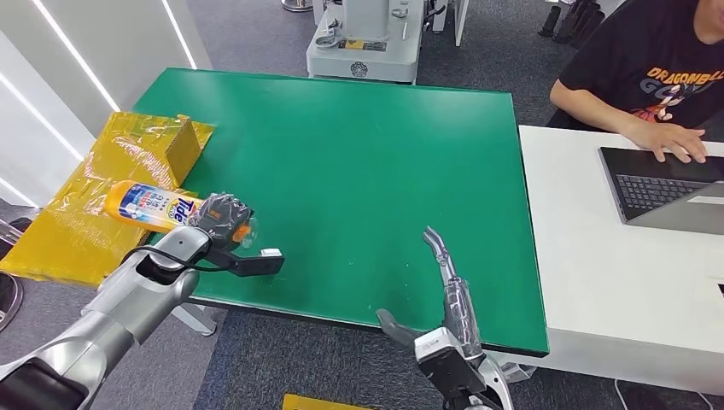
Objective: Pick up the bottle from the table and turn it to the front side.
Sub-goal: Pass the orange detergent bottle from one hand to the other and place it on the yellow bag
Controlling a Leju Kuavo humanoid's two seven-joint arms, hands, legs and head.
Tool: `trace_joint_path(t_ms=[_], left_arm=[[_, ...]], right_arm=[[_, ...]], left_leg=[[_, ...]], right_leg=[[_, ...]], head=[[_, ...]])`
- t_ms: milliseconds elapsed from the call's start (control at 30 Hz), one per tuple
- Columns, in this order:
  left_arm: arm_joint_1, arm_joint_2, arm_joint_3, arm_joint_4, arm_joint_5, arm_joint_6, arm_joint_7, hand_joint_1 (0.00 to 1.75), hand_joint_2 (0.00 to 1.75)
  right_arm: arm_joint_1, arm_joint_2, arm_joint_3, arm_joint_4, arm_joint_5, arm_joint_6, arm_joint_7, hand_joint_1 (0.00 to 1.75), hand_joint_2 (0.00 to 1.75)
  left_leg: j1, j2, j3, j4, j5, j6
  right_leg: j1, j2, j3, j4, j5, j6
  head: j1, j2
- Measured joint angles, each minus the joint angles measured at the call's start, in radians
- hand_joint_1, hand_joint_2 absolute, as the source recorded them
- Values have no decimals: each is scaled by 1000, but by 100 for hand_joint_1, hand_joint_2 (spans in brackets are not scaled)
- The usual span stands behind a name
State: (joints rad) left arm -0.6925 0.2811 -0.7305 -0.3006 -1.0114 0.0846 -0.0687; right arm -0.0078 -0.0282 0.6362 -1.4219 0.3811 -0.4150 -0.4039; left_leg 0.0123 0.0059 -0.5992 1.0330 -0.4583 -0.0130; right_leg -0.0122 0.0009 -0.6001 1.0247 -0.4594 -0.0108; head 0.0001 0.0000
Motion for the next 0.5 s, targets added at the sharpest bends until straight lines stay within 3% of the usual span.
trace_joint_path(t_ms=[200,500], left_arm=[[11,0,-1,6,-41,33,30,175,175],[25,-15,-45,9,-164,43,12,175,175]], right_arm=[[3,21,0,0,17,18,-2,0,175],[2,37,-3,0,27,39,-6,0,175]], left_leg=[[0,0,0,0,0,0],[0,0,0,0,0,0]], right_leg=[[0,0,0,0,0,0],[0,0,0,0,0,0]], head=[[0,0],[0,0]])
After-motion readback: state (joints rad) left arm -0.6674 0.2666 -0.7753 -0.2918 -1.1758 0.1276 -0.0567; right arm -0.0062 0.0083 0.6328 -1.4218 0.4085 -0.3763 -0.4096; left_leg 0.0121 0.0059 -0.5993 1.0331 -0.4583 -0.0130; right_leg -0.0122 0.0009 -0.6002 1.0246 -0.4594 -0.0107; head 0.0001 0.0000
